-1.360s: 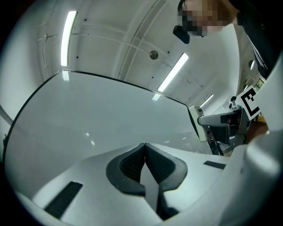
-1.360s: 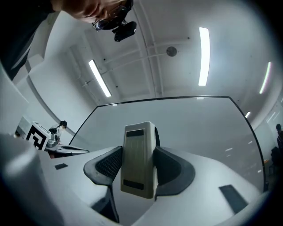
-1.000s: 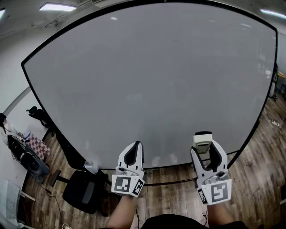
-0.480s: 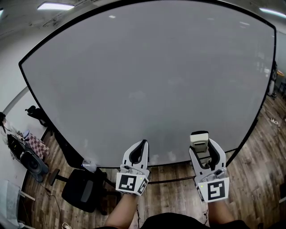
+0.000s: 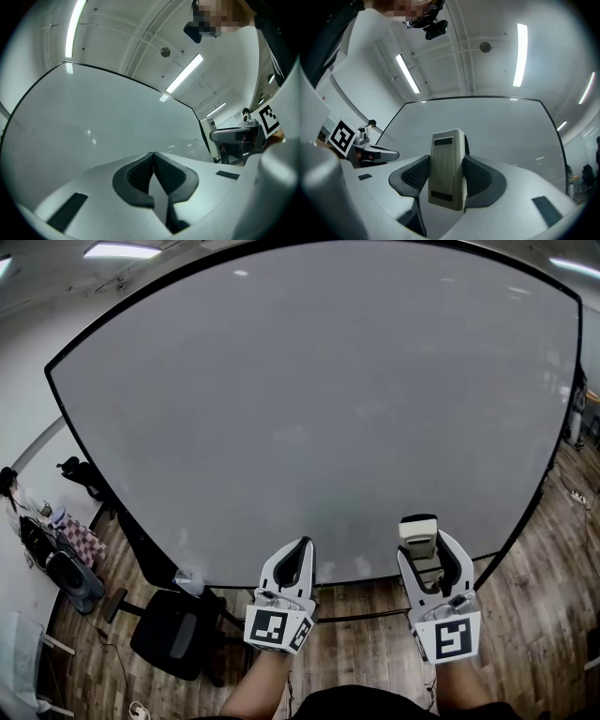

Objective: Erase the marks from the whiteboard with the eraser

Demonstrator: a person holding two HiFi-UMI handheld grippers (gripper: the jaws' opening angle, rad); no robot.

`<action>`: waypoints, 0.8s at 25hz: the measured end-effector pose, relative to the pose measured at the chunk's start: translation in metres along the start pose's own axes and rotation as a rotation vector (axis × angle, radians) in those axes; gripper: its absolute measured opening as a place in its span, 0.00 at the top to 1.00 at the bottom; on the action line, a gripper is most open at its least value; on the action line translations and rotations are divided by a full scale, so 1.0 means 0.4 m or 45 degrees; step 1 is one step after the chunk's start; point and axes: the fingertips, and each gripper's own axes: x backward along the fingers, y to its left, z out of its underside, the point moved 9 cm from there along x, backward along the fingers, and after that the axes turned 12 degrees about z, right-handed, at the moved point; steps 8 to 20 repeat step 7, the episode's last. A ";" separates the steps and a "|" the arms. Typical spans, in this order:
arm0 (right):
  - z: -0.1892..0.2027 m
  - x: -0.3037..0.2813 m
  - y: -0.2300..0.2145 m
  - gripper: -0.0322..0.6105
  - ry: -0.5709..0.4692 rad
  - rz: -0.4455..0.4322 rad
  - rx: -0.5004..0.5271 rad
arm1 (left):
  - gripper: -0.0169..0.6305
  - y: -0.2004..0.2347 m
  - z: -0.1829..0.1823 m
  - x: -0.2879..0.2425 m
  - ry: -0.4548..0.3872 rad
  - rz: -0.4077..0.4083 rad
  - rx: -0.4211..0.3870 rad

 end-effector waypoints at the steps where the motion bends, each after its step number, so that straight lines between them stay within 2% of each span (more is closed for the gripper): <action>1: 0.003 0.002 -0.002 0.56 0.001 -0.002 -0.005 | 0.95 -0.008 0.003 0.003 0.004 0.003 0.002; 20: 0.002 0.002 -0.002 0.56 0.000 -0.009 -0.009 | 0.95 -0.018 0.004 0.015 0.022 -0.004 0.011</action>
